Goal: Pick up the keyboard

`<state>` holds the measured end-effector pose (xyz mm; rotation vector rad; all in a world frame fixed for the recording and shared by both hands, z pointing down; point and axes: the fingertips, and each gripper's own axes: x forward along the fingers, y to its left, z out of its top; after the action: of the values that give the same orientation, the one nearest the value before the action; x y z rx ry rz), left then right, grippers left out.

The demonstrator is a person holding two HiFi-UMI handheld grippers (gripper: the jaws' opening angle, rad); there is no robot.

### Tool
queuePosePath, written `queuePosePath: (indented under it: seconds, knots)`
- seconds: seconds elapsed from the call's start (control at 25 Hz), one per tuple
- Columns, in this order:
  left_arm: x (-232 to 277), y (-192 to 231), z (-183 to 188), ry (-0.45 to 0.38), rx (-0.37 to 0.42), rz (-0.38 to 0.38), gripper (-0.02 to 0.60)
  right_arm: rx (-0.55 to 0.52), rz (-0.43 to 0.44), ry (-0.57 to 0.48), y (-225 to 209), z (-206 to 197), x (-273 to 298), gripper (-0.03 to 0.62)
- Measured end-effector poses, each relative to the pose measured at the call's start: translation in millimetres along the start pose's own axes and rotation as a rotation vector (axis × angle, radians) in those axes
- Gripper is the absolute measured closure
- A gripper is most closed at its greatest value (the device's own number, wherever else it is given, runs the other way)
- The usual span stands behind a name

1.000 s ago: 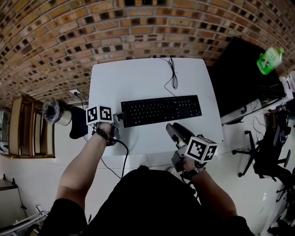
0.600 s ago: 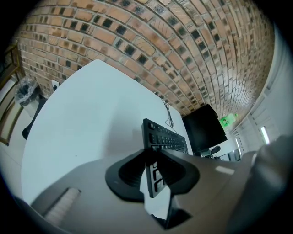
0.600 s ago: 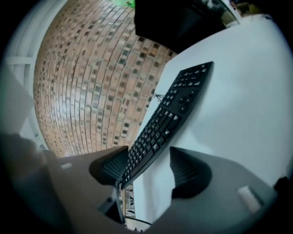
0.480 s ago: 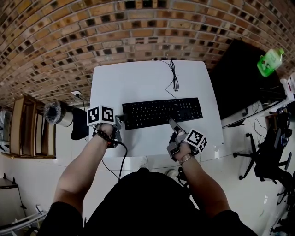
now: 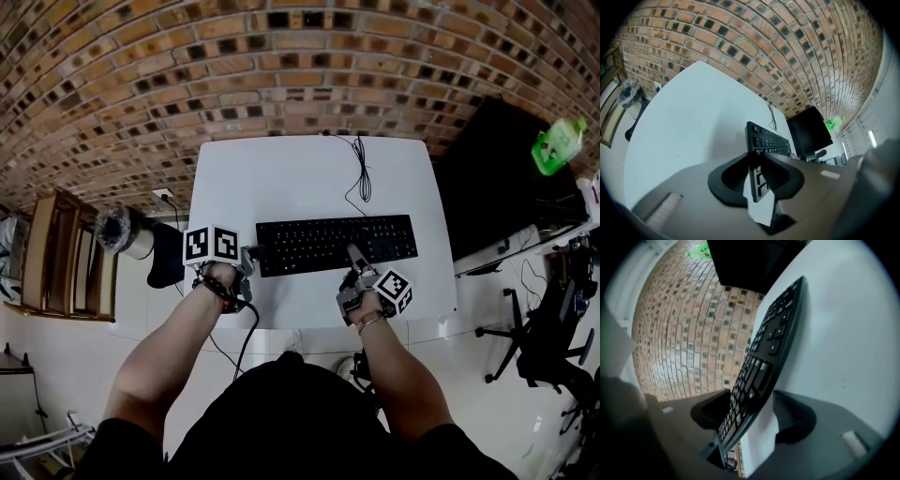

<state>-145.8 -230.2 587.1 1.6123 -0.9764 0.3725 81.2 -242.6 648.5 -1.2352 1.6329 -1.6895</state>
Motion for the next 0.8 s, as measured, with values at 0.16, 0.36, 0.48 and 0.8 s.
queuePosePath:
  seconds: [0.16,0.36,0.48,0.8]
  knots:
    - [1,1,-2,0.001,-0.003,0.005,0.492,0.021,0.054,0.000,6,-1,11,0.343]
    - [0,-1,-4,-0.003,-0.006,-0.001,0.492,0.049,0.080,-0.023,10,0,13,0.430]
    - [-1,-2,-3,-0.011,-0.005,-0.005,0.492,0.065,0.101,-0.032,10,1,13,0.444]
    - [-5,-8,-4,-0.043,-0.030,-0.044,0.492,0.113,0.134,-0.047,18,4,6,0.493]
